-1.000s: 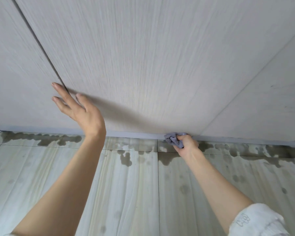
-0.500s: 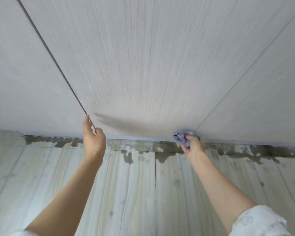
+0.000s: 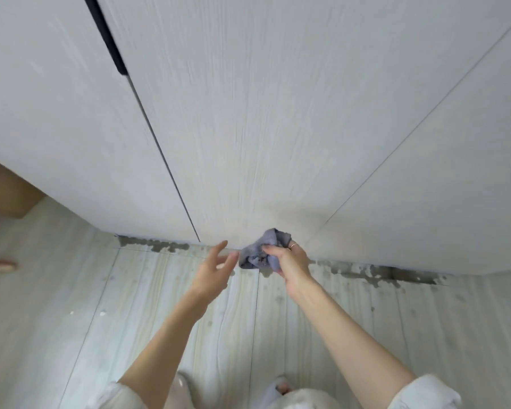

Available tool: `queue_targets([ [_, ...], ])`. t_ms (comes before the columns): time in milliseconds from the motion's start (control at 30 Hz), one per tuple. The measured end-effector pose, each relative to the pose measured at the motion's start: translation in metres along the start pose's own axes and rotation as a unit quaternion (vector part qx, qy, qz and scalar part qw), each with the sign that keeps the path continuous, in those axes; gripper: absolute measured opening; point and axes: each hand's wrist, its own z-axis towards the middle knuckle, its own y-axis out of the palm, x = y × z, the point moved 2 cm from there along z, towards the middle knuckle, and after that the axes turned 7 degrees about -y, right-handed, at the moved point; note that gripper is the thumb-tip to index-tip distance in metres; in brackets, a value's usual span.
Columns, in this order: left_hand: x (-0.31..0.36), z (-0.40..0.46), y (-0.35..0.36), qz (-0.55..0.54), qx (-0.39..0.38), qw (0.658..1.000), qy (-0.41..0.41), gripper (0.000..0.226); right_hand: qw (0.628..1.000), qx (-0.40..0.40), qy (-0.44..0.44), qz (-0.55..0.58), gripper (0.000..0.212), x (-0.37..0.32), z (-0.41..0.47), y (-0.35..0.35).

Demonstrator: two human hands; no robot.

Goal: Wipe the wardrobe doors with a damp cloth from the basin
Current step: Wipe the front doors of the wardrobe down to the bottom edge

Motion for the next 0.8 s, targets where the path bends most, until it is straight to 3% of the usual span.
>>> queue_targets([
  [100,0.032,-0.036,-0.005,-0.11,-0.064,0.991,-0.031,0.031,0.998,-0.066,-0.005,-0.024,0.016,-0.036,-0.037,0.019],
  [300,0.05,-0.059,-0.06,-0.062,0.093,0.993,0.026,0.031,0.97,-0.216,0.108,-0.003,0.024,-0.057,-0.072,0.055],
  [400,0.043,-0.061,-0.083,-0.077,0.114,0.99,0.031,0.039,0.965,-0.233,0.114,-0.041,0.028,-0.045,-0.077,0.083],
  [533,0.03,-0.049,-0.1,-0.128,0.07,0.989,0.023,0.05,0.971,-0.22,0.084,-0.043,0.025,-0.025,-0.065,0.111],
  [633,0.005,-0.023,-0.117,-0.145,0.024,0.989,0.004,0.051,0.968,-0.186,-0.032,-0.164,0.014,-0.008,-0.036,0.131],
  [667,-0.006,-0.014,-0.122,-0.136,0.016,0.991,0.0,0.047,0.945,-0.175,-0.112,-0.254,0.013,-0.003,-0.028,0.136],
  [700,-0.018,-0.002,-0.127,-0.131,0.021,0.991,-0.002,0.043,0.889,-0.172,-0.214,-0.366,0.014,0.003,-0.017,0.144],
  [767,-0.039,0.026,-0.143,-0.134,0.064,0.989,-0.004,0.041,0.702,-0.163,-0.442,-0.534,0.024,0.006,0.002,0.161],
  [800,-0.052,0.044,-0.153,-0.141,0.095,0.986,0.003,0.042,0.609,-0.157,-0.542,-0.557,0.029,0.007,0.014,0.171],
])
